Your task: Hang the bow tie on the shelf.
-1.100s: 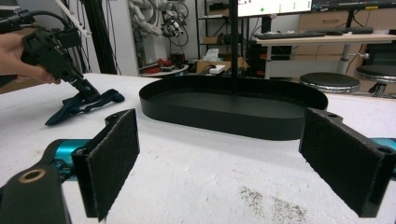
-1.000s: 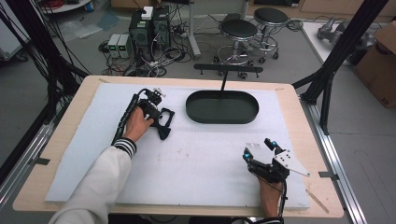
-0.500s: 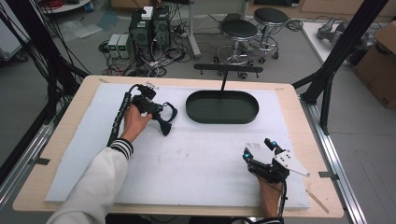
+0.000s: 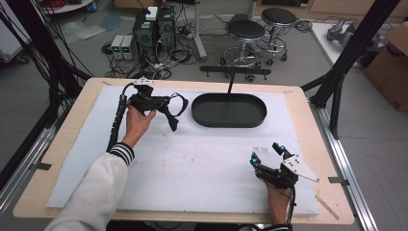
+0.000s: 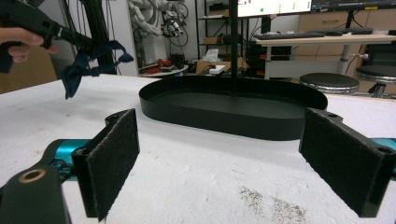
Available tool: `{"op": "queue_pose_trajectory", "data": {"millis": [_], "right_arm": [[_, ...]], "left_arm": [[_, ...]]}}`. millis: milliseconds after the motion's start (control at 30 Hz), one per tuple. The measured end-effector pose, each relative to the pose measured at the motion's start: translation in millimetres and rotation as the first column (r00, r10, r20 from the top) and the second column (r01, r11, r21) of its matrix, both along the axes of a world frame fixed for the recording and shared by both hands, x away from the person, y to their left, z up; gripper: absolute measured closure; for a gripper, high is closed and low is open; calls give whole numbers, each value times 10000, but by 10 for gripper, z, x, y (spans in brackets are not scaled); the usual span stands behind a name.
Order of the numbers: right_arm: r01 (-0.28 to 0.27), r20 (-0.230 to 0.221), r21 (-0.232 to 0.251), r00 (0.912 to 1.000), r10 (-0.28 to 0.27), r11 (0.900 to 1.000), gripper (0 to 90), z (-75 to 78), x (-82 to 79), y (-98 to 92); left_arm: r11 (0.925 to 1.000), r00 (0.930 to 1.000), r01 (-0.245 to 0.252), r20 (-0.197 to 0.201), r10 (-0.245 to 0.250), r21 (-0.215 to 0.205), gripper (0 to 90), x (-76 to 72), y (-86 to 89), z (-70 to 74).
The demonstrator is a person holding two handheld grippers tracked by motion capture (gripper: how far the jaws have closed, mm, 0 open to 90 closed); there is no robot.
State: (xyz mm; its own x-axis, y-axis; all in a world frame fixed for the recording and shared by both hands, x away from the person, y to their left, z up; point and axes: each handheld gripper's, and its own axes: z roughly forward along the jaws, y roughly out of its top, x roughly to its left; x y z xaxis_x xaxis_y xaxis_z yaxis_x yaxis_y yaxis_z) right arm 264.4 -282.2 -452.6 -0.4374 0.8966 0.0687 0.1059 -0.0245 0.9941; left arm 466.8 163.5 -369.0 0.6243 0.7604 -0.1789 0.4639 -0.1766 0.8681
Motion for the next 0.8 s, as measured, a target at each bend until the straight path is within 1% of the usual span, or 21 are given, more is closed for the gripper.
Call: {"op": "queue_pose_trajectory", "data": {"millis": [100,233,267,300,333,367,567,700,733,800], "right_arm": [[1,0,-3,10000,-1,10000,114,0,0,0],[1,1,0,10000,-1,10000,113,0,0,0],[1,2,5,10000,-1,10000,113,0,0,0],[2,-6,2,10000,-2,10000,113,0,0,0],[9,8,-1,10000,-9,10000,113,0,1,-1],[7,20,-6,10000,-7,10000,113,-1,2,-2],[35,23,2,10000,-35,10000,113,-1,3,-3],[22,-34,30,10000,-22,10000,113,0,-2,1],[35,38,-19,10000,-35,10000,113,-1,3,-3],[22,-25,25,10000,-22,10000,113,-1,-2,1]], "left_arm": [[9998,9997,102,240,-98,-170,889,-25,-10,39],[9977,9988,220,458,-191,-643,889,-49,-4,91],[9970,9982,226,573,-184,-740,889,-55,-2,106],[9970,9982,226,573,-184,-740,889,-55,-2,106],[9956,9972,303,705,-240,-892,889,-65,6,138],[9957,9966,302,785,-233,-879,890,-71,7,157],[9916,9883,712,1424,-554,-1078,889,-109,-30,293],[9889,9832,864,1704,-651,-1209,889,-124,-105,385],[9878,9818,890,1783,-654,-1279,889,-125,-127,405],[9849,9809,951,1823,-679,-1448,889,-117,-173,443]]}}
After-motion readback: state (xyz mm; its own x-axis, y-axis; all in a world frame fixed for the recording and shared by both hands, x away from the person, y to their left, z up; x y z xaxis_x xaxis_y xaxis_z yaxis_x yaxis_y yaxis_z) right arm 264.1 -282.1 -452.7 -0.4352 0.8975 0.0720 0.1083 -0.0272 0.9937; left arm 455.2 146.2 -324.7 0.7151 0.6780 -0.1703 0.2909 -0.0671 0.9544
